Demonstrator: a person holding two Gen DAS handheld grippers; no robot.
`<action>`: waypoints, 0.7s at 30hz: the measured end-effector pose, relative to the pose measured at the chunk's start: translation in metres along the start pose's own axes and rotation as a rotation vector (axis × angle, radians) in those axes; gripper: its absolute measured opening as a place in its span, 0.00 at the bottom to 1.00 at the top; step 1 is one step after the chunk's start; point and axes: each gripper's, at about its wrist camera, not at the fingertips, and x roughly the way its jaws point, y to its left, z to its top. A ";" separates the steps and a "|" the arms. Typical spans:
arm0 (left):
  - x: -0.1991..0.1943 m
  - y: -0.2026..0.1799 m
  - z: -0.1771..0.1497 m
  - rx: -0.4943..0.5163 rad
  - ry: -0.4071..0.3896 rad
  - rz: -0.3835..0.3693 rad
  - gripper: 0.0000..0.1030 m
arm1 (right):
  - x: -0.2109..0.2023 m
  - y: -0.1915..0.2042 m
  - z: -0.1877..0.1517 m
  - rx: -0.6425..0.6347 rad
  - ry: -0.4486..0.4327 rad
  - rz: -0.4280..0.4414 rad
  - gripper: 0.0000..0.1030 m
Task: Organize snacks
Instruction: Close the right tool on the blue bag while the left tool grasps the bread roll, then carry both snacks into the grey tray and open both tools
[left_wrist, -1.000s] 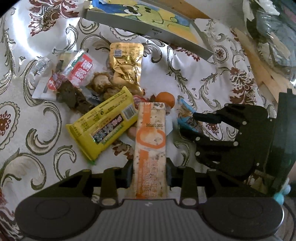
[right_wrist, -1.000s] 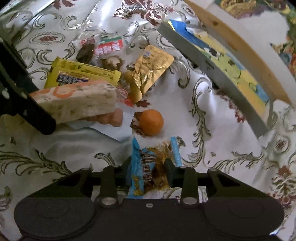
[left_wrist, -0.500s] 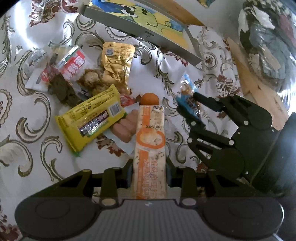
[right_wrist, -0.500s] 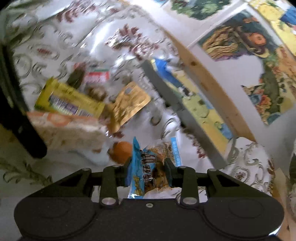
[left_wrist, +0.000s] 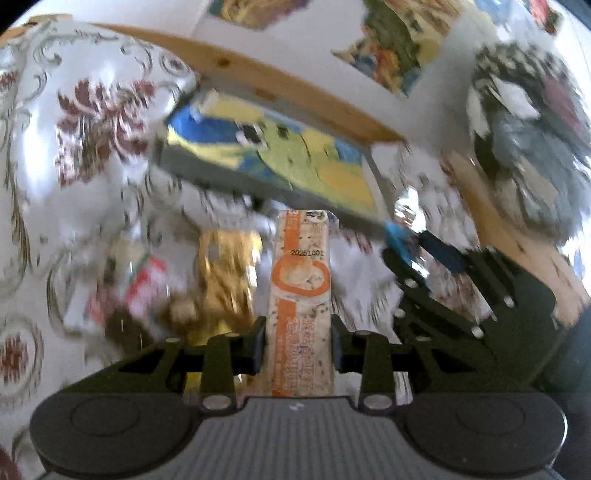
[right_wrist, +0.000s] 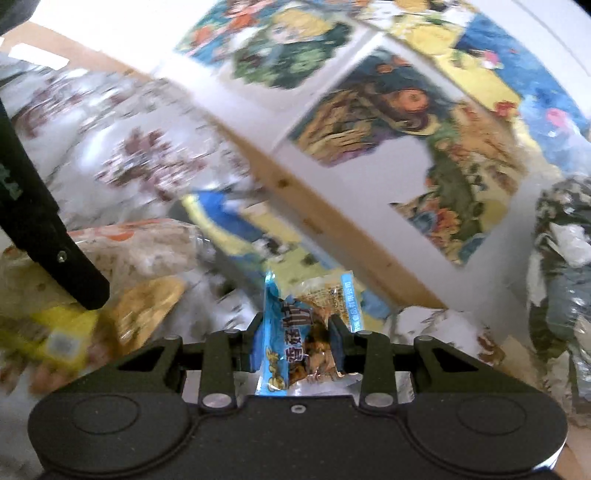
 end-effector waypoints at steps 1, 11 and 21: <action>0.005 -0.001 0.008 -0.004 -0.018 0.012 0.36 | 0.008 -0.006 0.002 0.033 -0.007 -0.012 0.35; 0.076 -0.019 0.099 -0.006 -0.151 0.098 0.36 | 0.098 -0.048 0.006 0.259 -0.014 -0.088 0.35; 0.159 -0.030 0.142 -0.011 -0.127 0.152 0.36 | 0.156 -0.063 -0.008 0.332 0.054 -0.063 0.35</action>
